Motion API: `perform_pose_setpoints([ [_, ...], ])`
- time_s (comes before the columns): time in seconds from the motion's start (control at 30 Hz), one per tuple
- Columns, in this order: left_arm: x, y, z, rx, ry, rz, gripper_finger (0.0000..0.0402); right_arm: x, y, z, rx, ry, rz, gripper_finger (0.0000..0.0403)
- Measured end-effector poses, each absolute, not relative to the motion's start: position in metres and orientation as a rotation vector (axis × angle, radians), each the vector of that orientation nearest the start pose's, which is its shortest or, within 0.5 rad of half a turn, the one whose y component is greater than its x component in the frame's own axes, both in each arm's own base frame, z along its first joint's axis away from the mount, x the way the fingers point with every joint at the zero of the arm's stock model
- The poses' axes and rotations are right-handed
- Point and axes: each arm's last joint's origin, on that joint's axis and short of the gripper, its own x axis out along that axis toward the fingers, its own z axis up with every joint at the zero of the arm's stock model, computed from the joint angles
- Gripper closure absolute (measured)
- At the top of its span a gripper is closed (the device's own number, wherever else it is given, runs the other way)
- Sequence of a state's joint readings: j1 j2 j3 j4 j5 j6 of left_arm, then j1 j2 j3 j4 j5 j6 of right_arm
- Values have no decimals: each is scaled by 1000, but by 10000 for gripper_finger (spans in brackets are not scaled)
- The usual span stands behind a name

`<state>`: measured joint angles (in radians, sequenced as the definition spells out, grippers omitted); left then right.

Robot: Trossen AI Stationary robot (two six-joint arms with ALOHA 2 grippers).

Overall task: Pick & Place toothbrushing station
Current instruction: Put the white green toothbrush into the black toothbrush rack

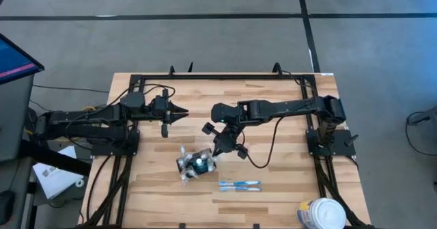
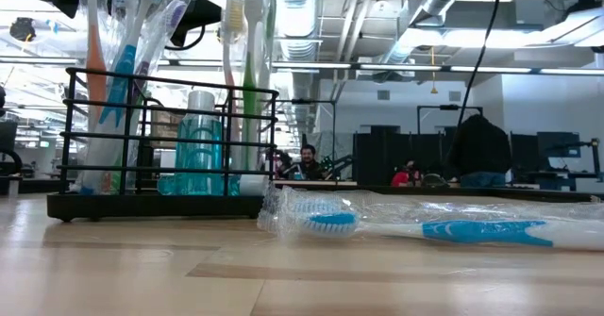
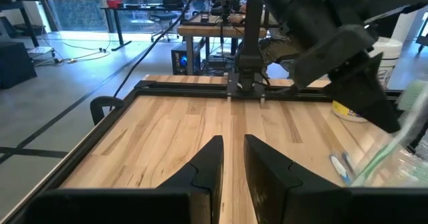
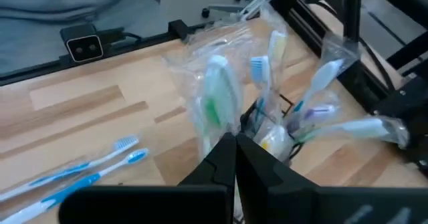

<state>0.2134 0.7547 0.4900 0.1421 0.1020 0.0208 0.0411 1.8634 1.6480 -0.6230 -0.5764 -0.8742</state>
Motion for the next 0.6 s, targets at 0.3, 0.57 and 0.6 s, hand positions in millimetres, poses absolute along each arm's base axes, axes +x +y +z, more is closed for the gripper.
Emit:
perform_pose_setpoints([
  [0.3,172,34,266,1,122,110,349,411,16,291,-555,526,857,403],
  [0.57,172,34,266,2,122,110,349,410,0,291,-507,518,853,403],
  [0.6,172,34,266,2,122,110,349,410,-2,291,-505,519,851,403],
])
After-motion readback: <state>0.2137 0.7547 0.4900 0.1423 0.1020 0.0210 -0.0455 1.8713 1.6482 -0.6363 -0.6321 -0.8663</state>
